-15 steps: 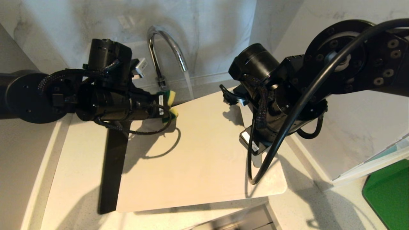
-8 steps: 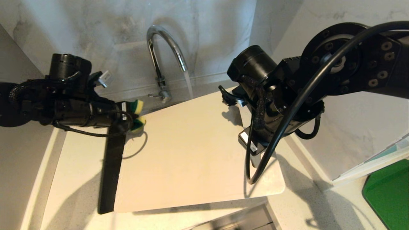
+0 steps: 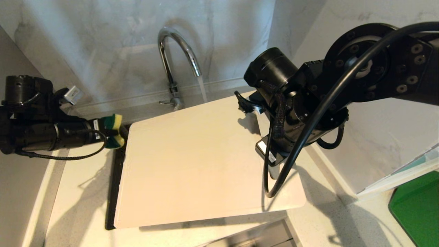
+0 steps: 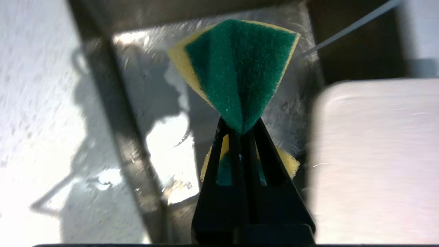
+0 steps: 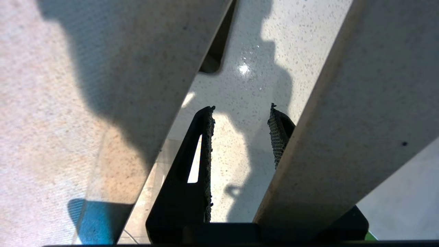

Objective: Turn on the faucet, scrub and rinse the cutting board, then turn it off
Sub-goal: Scrub the cutting board underwater

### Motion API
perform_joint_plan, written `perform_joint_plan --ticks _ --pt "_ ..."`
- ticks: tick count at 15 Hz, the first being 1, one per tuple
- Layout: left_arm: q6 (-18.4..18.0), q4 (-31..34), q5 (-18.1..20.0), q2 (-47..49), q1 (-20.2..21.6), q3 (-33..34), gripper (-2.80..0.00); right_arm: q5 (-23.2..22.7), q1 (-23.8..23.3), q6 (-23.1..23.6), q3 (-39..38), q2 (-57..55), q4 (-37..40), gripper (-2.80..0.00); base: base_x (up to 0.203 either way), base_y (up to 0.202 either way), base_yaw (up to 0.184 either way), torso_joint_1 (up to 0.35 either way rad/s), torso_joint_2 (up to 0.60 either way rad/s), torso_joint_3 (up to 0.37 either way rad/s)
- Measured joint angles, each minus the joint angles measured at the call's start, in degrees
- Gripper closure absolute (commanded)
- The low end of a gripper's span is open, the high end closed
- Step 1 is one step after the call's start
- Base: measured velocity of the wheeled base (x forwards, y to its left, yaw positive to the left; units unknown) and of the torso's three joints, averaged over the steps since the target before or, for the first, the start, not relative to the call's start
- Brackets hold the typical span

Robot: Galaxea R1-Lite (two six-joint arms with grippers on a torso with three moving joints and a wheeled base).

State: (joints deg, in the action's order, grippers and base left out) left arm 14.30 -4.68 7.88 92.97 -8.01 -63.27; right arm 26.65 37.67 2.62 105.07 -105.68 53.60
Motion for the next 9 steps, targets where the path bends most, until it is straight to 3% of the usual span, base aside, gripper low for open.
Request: perform_joint_plan --ticks 3,6,7,9 --pt "0.06 2.62 -0.53 -2.13 -1.05 -4.87 0.0 -0.05 0.01 -0.08 -0.2 0.09 0.06 0.0 0.0 0.0 0.0 0.0 0.0 0.0" --pt "0.34 10.77 -0.68 -4.54 -1.44 -14.24 0.0 -0.06 0.04 -0.12 -0.2 0.11 0.01 0.0 0.0 0.0 0.0 0.0 0.0 0.0" --pt "0.5 14.34 -0.84 -5.27 -2.86 -16.83 0.0 -0.09 0.06 -0.1 -0.2 0.11 0.0 0.0 0.0 0.0 0.0 0.0 0.0 0.0" --pt "1.63 19.11 -2.78 -5.98 -9.54 -19.16 0.0 -0.07 0.06 -0.07 -0.13 0.02 -0.02 0.0 0.0 0.0 0.0 0.0 0.0 0.0"
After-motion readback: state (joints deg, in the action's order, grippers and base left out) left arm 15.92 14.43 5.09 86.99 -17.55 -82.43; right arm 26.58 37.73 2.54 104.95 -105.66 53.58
